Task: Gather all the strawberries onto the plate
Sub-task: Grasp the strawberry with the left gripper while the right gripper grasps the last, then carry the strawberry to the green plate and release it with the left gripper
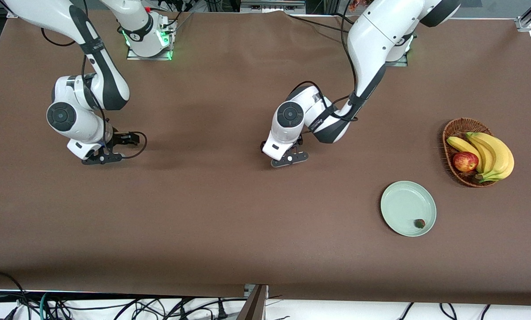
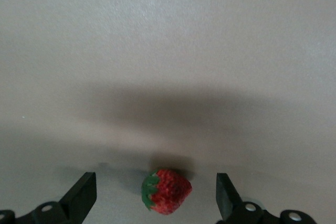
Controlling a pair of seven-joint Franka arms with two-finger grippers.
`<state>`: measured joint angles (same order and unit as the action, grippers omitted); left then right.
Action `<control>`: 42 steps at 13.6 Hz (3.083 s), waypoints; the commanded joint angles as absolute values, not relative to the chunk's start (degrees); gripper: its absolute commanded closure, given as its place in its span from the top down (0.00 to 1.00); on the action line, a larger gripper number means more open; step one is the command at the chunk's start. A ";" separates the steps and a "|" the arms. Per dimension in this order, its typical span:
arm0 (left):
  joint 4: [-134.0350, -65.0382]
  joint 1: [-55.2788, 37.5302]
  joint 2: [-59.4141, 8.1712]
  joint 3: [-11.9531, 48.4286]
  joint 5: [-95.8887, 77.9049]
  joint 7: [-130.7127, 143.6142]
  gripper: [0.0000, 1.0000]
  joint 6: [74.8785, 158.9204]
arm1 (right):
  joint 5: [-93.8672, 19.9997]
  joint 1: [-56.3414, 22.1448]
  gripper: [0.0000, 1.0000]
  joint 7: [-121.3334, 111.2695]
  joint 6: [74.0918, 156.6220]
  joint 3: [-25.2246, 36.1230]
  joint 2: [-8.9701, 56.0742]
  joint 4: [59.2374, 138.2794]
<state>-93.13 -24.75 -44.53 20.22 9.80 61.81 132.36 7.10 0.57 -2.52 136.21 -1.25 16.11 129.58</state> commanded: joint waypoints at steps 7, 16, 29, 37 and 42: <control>-92.63 -26.19 -45.79 19.25 10.98 62.67 0.28 132.45 | 7.12 1.49 1.00 -6.77 147.04 0.44 13.97 139.83; -92.02 -23.65 -41.84 19.34 12.83 59.52 0.00 129.56 | 7.12 1.85 0.91 -6.77 149.85 0.44 15.64 140.10; -92.02 -7.22 -34.46 19.60 12.74 31.15 0.00 116.91 | 7.03 1.85 0.35 -6.42 150.21 0.44 16.26 140.19; -92.02 4.56 -33.31 19.34 12.83 8.11 0.00 113.55 | 5.89 1.50 0.19 -4.41 150.03 -3.42 15.47 134.14; -90.80 8.34 -34.71 19.25 15.80 1.33 0.00 113.91 | 5.71 -3.76 0.19 10.59 149.94 -10.09 19.06 126.05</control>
